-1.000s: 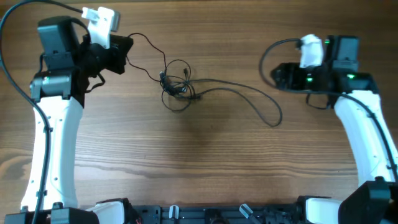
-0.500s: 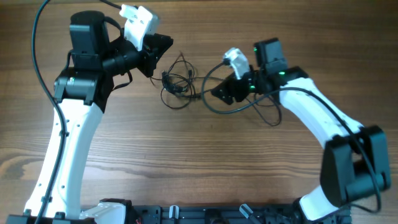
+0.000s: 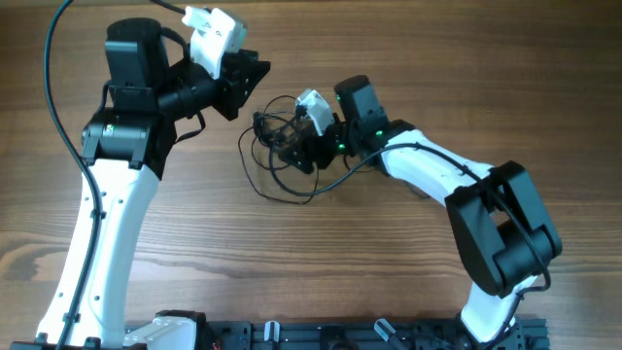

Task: Untangle cables

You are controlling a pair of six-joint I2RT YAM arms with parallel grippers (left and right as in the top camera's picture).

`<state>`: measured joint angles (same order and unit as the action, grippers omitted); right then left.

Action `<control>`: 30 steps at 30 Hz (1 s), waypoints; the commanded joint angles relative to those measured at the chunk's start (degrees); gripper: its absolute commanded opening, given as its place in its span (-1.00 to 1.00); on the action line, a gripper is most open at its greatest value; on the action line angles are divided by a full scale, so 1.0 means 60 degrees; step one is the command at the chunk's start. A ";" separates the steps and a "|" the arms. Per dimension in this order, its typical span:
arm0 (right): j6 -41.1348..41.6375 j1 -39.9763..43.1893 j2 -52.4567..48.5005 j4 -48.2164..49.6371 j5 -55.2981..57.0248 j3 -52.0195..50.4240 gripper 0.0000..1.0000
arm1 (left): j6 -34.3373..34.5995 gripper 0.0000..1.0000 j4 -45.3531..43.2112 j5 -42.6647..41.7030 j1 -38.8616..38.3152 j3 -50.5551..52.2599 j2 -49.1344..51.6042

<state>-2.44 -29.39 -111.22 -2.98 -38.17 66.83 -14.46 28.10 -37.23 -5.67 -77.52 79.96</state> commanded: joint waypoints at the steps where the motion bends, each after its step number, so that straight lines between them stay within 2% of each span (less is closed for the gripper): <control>1: 0.0441 -0.0182 -0.0200 0.0361 0.0189 -0.0029 0.64 | -0.0011 -0.46 0.0492 0.1836 -0.0036 -0.0015 -0.0149; 9: 0.0106 -0.0182 -0.0703 0.0958 0.1257 -0.0015 0.64 | 0.0277 -0.44 0.1392 0.3464 -0.0036 -0.0011 -0.0131; 15: -0.0262 -0.0178 -0.0951 0.1282 0.1333 -0.0007 0.66 | 0.0714 -0.43 0.1668 0.3472 -0.0036 -0.0011 0.0029; 25: -0.0321 -0.0164 -0.1632 0.1672 0.1468 -0.0007 0.66 | 0.0736 -0.43 0.1993 0.3468 -0.0040 -0.0011 0.0047; 27: -0.0306 -0.0164 -0.1632 0.1716 0.1468 -0.0007 0.45 | 0.0739 -0.43 0.2058 0.3468 -0.0040 -0.0011 0.0051; 28: -0.0310 -0.0164 -0.1632 0.1712 0.1472 -0.0007 0.27 | 0.0739 -0.43 0.2080 0.3468 -0.0040 -0.0011 0.0047; 29: -0.0310 -0.0164 -0.1632 0.1708 0.1475 -0.0007 -0.12 | 0.0739 -0.43 0.2120 0.3468 -0.0040 -0.0011 0.0047; 30: -0.0208 -0.0164 -0.1632 0.1712 0.1534 -0.0007 -0.91 | 0.0739 -0.43 0.2160 0.3464 -0.0040 -0.0011 0.0047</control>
<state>-3.92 -30.35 -119.81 6.94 -29.54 66.83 -10.79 40.42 -16.93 -5.67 -77.52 79.92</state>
